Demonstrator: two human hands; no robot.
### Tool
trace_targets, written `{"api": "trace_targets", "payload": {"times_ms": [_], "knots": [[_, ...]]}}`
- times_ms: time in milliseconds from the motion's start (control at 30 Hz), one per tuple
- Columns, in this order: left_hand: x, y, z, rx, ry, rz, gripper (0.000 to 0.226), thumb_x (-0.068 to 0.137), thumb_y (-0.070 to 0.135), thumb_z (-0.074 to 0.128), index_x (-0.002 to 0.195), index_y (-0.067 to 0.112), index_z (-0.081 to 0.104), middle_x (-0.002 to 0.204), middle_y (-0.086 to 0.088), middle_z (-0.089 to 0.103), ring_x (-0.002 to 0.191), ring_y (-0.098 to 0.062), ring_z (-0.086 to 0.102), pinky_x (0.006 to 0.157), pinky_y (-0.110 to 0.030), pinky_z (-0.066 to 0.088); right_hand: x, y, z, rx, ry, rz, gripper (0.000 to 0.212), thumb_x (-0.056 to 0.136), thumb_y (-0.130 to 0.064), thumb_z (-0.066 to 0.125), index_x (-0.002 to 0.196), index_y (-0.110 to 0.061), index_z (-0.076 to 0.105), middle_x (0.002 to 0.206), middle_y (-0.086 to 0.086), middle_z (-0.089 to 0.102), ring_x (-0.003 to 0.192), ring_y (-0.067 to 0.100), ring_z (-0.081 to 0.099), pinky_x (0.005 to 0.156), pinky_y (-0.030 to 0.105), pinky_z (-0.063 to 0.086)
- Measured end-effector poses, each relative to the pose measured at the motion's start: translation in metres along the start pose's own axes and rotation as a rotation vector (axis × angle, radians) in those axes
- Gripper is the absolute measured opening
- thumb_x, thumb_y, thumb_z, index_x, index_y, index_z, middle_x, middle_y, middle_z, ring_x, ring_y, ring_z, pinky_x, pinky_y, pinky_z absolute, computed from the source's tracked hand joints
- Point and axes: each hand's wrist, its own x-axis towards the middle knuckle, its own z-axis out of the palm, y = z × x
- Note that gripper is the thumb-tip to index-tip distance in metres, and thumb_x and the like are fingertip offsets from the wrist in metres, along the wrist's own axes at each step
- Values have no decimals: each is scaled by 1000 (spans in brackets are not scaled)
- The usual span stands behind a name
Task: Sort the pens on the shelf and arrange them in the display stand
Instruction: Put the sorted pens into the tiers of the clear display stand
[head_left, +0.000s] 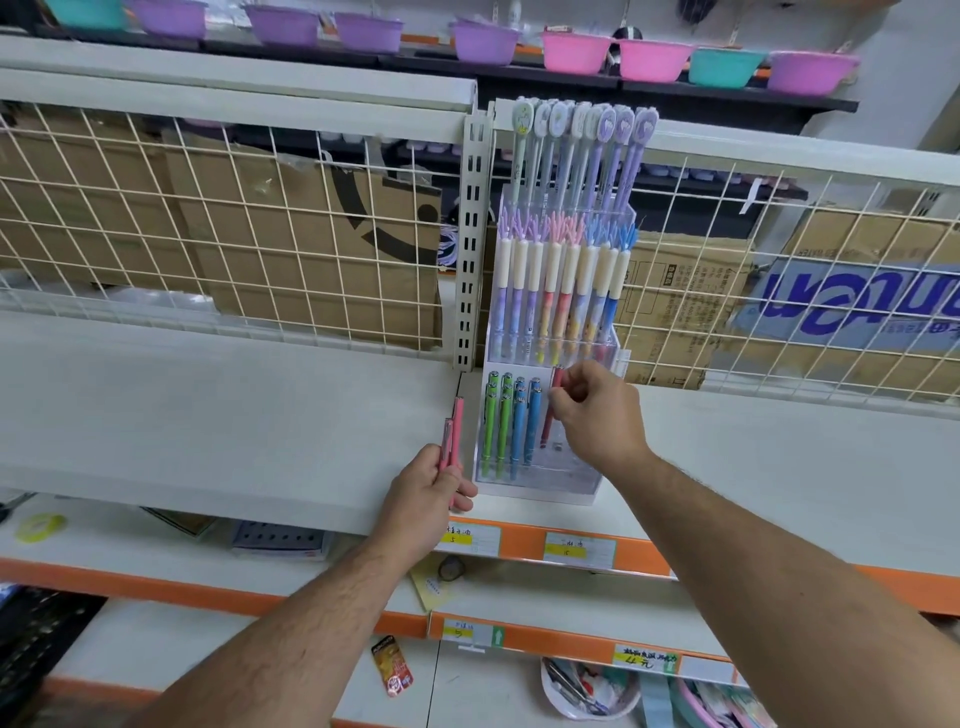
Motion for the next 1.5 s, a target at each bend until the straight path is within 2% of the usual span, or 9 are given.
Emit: {"api": "trace_targets", "payload": {"times_ms": [500, 800, 967, 1033, 1133, 1233, 1300, 1400, 1500], "knots": [[0, -2, -2, 22, -12, -7, 17, 106, 19, 41, 98, 15, 55, 90, -4, 72, 79, -17, 69, 70, -24, 52, -3, 5, 7, -25, -65, 48, 6, 93, -23, 70, 92, -21, 65, 82, -2, 70, 74, 17, 69, 71, 43, 61], [1, -3, -2, 38, -17, 2, 17, 105, 18, 40, 96, 18, 55, 88, -2, 73, 80, -18, 70, 71, -25, 51, -6, 4, 6, -44, -72, 41, 4, 93, -21, 70, 95, -19, 67, 81, -2, 69, 71, 14, 67, 68, 30, 56], [1, -4, -3, 47, -19, 10, 16, 105, 19, 41, 96, 19, 55, 88, 0, 73, 80, -17, 71, 71, -25, 50, -7, 4, 5, -46, -75, 47, 7, 94, -17, 69, 99, -18, 65, 71, -13, 60, 60, 1, 57, 47, 7, 42], [2, -5, -3, 46, -22, 8, 16, 105, 20, 41, 97, 19, 55, 89, 0, 73, 80, -17, 71, 72, -26, 51, -7, 5, 5, -44, -92, 46, 10, 94, -15, 69, 101, -19, 63, 71, -14, 58, 58, -1, 56, 43, 6, 41], [3, -6, -3, 46, -26, 9, 16, 105, 20, 41, 97, 19, 55, 89, 0, 73, 80, -17, 71, 74, -29, 54, -5, 7, 7, -84, -127, 53, 12, 92, -16, 72, 100, -20, 64, 79, -7, 64, 63, 3, 60, 52, 10, 44], [3, -7, -4, 39, -31, 7, 16, 105, 20, 41, 97, 20, 55, 89, -1, 73, 80, -17, 70, 75, -30, 54, -3, 12, 11, -142, -182, 56, 9, 91, -17, 72, 99, -17, 67, 88, -1, 70, 71, 11, 64, 66, 26, 53], [4, -8, -4, 39, -31, 7, 16, 105, 20, 41, 97, 20, 55, 89, -1, 73, 80, -17, 71, 76, -30, 54, -2, 14, 13, -154, -217, 60, 10, 90, -12, 71, 95, -19, 66, 86, -2, 69, 69, 11, 64, 66, 29, 54], [4, -9, -4, 36, -31, 5, 16, 105, 20, 41, 98, 20, 55, 89, 0, 73, 80, -16, 71, 76, -31, 55, 0, 15, 16, -190, -245, 35, 18, 87, -9, 73, 89, -23, 63, 83, -3, 68, 73, 21, 67, 71, 37, 60], [4, -10, -4, 43, -31, 5, 16, 105, 21, 41, 98, 21, 55, 88, 0, 73, 80, -16, 71, 76, -31, 54, 1, 15, 18, -211, -256, 8, 16, 88, -10, 72, 92, -24, 64, 81, -6, 68, 72, 20, 66, 72, 38, 60]]}}
